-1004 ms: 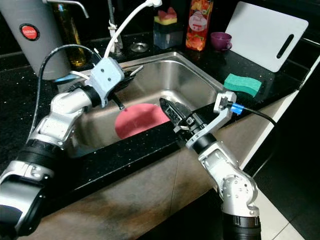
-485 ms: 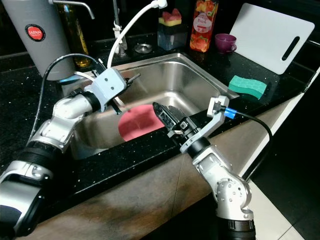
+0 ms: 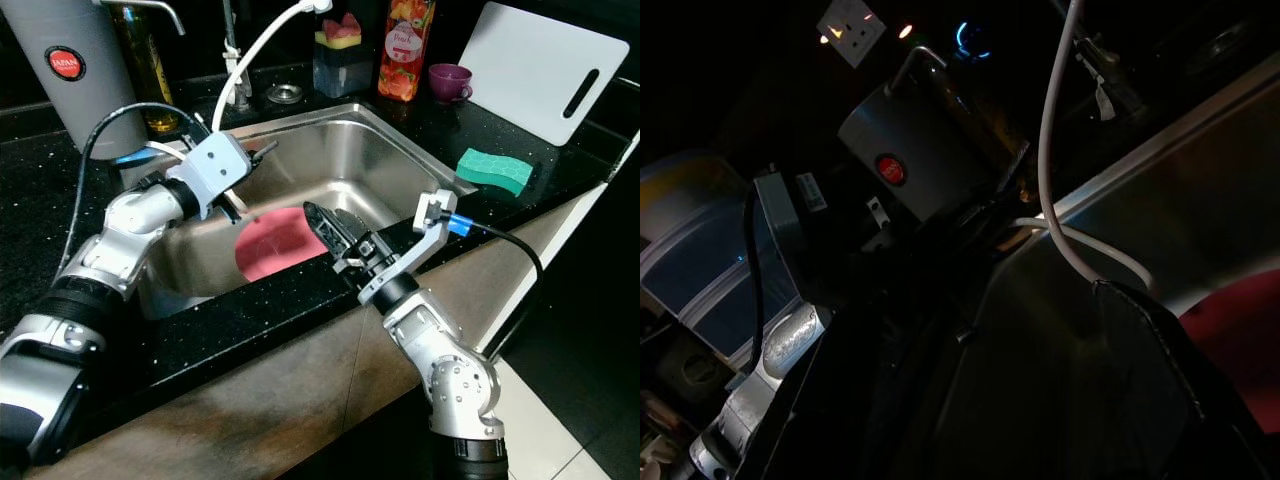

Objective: Kitchen organization

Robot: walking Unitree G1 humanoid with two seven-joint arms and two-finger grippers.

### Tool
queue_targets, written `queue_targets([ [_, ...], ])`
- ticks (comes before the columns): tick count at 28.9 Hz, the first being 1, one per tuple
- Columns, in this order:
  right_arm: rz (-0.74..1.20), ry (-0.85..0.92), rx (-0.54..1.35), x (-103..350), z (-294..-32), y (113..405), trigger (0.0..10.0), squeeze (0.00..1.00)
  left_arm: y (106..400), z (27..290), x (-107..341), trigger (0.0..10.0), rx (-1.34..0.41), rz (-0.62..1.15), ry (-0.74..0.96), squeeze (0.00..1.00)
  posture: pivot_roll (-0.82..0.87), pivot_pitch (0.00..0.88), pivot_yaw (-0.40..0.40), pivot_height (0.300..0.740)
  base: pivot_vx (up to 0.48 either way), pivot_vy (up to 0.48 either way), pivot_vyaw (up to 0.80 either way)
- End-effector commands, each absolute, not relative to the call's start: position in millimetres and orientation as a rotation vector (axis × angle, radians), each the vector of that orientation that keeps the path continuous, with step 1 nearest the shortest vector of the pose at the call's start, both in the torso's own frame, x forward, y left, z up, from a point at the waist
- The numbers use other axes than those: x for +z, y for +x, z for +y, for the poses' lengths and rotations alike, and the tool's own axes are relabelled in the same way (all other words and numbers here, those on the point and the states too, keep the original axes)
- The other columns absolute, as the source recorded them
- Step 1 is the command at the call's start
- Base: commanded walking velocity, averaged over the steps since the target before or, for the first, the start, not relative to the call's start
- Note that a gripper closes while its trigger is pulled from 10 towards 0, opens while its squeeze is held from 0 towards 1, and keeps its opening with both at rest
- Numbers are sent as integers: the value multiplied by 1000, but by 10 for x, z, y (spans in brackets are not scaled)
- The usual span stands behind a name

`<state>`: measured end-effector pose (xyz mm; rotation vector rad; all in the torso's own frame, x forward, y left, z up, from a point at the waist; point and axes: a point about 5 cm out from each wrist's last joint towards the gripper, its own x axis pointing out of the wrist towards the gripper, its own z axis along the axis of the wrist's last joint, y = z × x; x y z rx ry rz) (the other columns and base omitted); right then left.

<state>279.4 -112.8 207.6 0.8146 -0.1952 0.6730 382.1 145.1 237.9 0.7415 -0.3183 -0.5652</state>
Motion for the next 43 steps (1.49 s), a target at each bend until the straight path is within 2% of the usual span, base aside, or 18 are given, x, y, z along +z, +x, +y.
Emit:
queue_targets([
  [1, -227, 802, 688, 2138, -1108, 2795, 10000, 0, 3843, 1495, 2438, 10000, -547, -330, 757, 161, 14, 0, 12, 740, 0, 0, 0],
  [2, -229, 802, 691, 2145, -1101, 2797, 10000, 0, 3848, 1511, 2441, 10000, -540, -329, 757, 498, 14, 0, 15, 740, 0, 0, 0],
  [4, -230, 802, 692, 2150, -1097, 2798, 10000, 0, 3851, 1521, 2442, 10000, -536, -328, 757, 498, 14, 0, 15, 740, 0, 0, 0],
  [5, -235, 805, 692, 2162, -1102, 2799, 10000, 0, 3855, 1535, 2448, 10000, -529, -328, 757, 1000, 15, 0, 13, 740, 0, 0, 0],
  [17, -267, 796, 713, 2274, -1099, 2823, 10000, 0, 3871, 1667, 2679, 10000, -460, -391, 686, 1000, 5, 0, 10, 740, 0, 0, 0],
  [20, -266, 794, 720, 2278, -1085, 2819, 10000, 0, 3838, 1704, 2816, 10000, -439, -444, 616, 1000, 12, 0, 5, 740, 0, 0, 0],
  [22, -260, 805, 738, 2282, -1039, 2823, 10000, 0, 3765, 1756, 3034, 10000, -415, -524, 479, 1000, 32, 0, -5, 740, 0, 0, 0],
  [24, -259, 807, 740, 2282, -1031, 2823, 10000, 0, 3753, 1763, 3064, 10000, -414, -535, 457, 1000, 32, 0, -5, 740, 0, 0, 0],
  [25, -258, 809, 747, 2285, -1013, 2825, 10000, 0, 3712, 1786, 3147, 10000, -410, -567, 407, 0, 40, 0, -5, 740, 0, 0, 0],
  [30, -258, 828, 764, 2300, -955, 2824, 10000, 0, 3526, 1927, 3406, 10000, -391, -672, 272, 0, 60, 0, -13, 740, 0, 0, 0],
  [35, -264, 832, 778, 2328, -939, 2841, 10000, 0, 3350, 2025, 3609, 10000, -366, -746, 211, 0, 81, 0, -11, 740, 0, 0, 0],
  [39, -267, 826, 766, 2326, -923, 2855, 10000, 0, 3286, 2053, 3688, 10000, -361, -761, 222, 0, 99, 0, -2, 740, 0, 0, 0],
  [43, -260, 858, 777, 2323, -856, 2815, 10000, 0, 3110, 2117, 4034, 10000, -315, -829, 319, 0, 135, 0, 1, 740, 0, 0, 0],
])
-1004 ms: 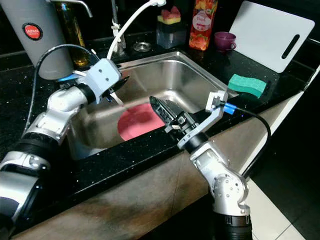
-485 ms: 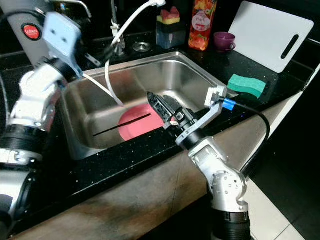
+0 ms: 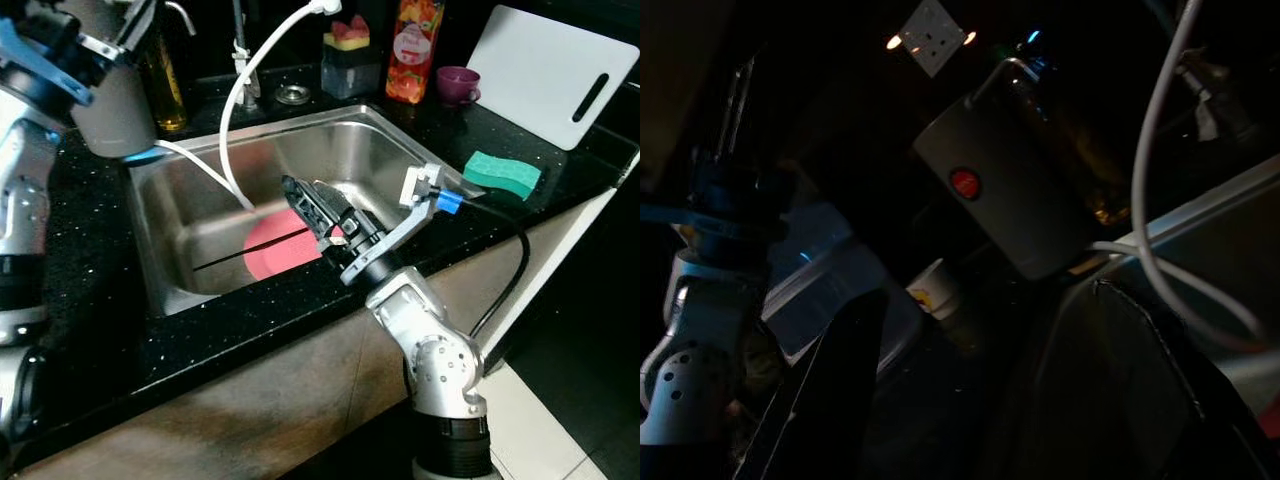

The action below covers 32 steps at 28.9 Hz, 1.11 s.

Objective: Kitchen organization

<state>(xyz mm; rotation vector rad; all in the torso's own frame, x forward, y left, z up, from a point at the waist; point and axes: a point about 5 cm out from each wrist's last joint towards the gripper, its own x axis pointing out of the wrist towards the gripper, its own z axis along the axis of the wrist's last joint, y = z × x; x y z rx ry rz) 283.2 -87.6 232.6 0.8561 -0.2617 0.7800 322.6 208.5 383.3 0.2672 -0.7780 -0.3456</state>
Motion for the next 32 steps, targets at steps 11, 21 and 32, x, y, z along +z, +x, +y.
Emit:
queue_targets([
  [11, -273, 880, 893, 2409, -815, 2706, 10000, 0, 2965, 2339, 4044, 10000, -121, -698, 747, 0, 143, 0, 3, 740, 0, 0, 373],
  [21, -248, 902, 870, 2381, -829, 2680, 10000, 0, 2881, 2227, 4003, 10000, -222, -659, 775, 0, 117, 0, 9, 740, 0, 0, 263],
  [32, -247, 880, 895, 2412, -879, 2660, 10000, 0, 2466, 1907, 3556, 10000, -871, -312, 721, 0, 109, 0, 3, 740, 0, 0, 0],
])
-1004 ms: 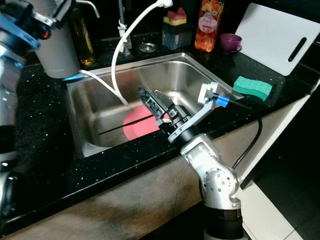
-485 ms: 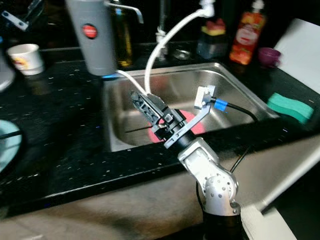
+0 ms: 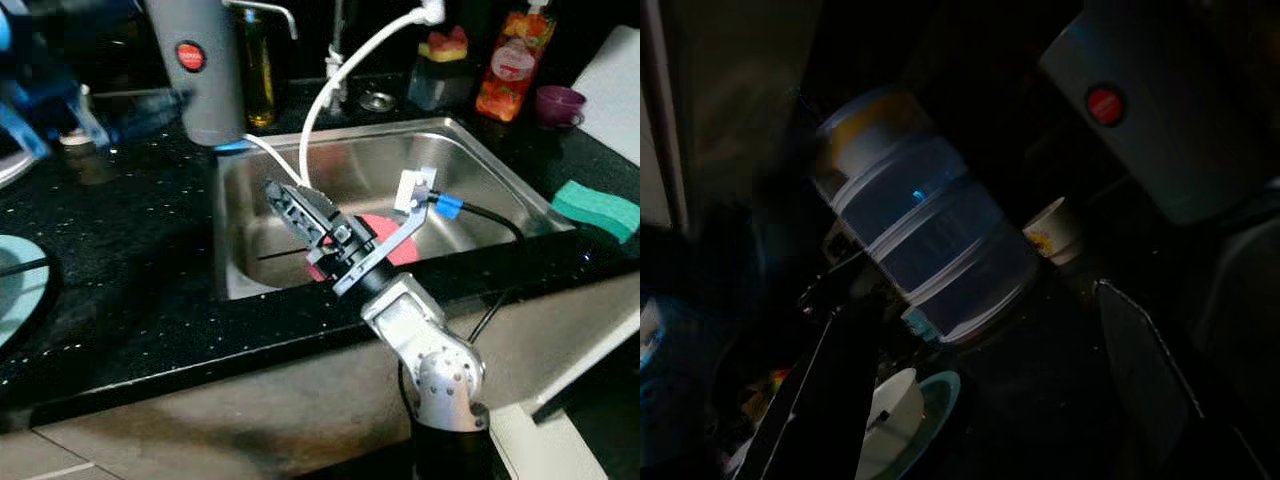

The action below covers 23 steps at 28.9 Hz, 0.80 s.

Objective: Kitchen organization

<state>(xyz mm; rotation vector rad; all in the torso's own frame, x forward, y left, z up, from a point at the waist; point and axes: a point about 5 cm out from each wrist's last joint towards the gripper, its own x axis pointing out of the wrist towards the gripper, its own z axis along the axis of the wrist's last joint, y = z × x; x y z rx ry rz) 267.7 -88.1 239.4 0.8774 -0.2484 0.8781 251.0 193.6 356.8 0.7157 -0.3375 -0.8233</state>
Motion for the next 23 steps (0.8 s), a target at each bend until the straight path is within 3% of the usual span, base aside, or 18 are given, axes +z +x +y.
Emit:
queue_targets([
  [1, -247, 880, 895, 2412, -879, 2660, 10000, 0, 2466, 1907, 3556, 10000, -871, -312, 721, 0, 109, 0, 3, 740, 0, 0, 0],
  [3, -241, 877, 918, 2421, -879, 2649, 10000, 0, 2311, 2000, 3372, 10000, -948, -101, 764, 0, 131, 0, -13, 740, 0, 0, 0],
  [9, -219, 866, 952, 2399, -860, 2660, 10000, 0, 2093, 2089, 3345, 10000, -997, 83, 772, 0, 155, 0, -28, 740, 0, 0, 0],
  [15, -183, 849, 1014, 2365, -807, 2635, 10000, 0, 2010, 2356, 3115, 10000, -885, 453, 809, 0, 160, 0, -40, 740, 0, 0, 0],
  [18, -159, 821, 1034, 2326, -784, 2616, 10000, 0, 1999, 2442, 2996, 10000, -841, 572, 799, 0, 151, 0, -41, 740, 0, 0, 0],
  [23, -127, 778, 1021, 2232, -807, 2608, 10000, 0, 2019, 2525, 2979, 10000, -755, 599, 813, 0, 143, 0, -44, 740, 0, 0, 198],
])
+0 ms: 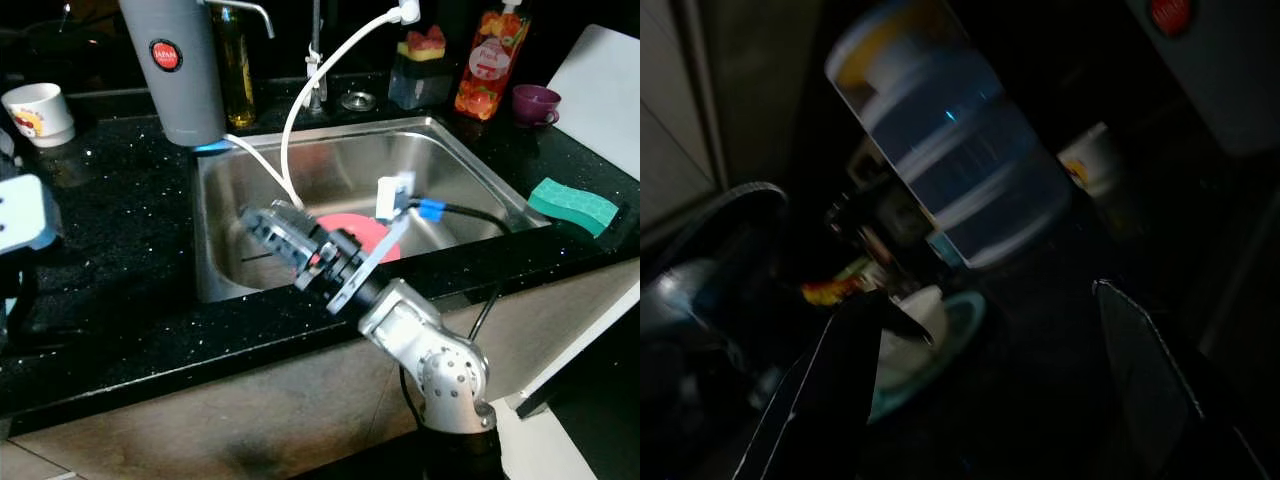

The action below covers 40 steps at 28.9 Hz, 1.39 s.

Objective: Kitchen organization

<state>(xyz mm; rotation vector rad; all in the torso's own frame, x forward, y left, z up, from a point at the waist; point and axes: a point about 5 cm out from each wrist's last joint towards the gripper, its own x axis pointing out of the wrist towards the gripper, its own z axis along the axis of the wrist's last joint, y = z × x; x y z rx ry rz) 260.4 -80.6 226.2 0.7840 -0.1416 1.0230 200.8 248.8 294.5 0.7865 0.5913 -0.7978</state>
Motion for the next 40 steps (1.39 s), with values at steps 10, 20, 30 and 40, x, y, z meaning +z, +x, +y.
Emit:
queue_targets([
  [10, -96, 769, 1027, 2148, -880, 2586, 10000, 0, 2096, 2449, 3163, 10000, -724, 370, 900, 0, 130, 0, -47, 740, 0, 0, 675],
  [20, -68, 683, 1058, 2078, -960, 2488, 10000, 0, 2153, 2382, 3194, 10000, -760, 282, 916, 0, 110, 0, -38, 740, 0, 0, 0],
  [30, -79, 673, 1078, 2056, -1006, 2426, 10000, 0, 2162, 2553, 3118, 10000, -707, 375, 935, 0, 111, 0, -48, 740, 0, 0, 0],
  [40, -81, 658, 1079, 2057, -1012, 2430, 10000, 0, 2183, 2733, 3112, 10000, -631, 421, 966, 0, 109, 0, -48, 740, 0, 0, 0],
])
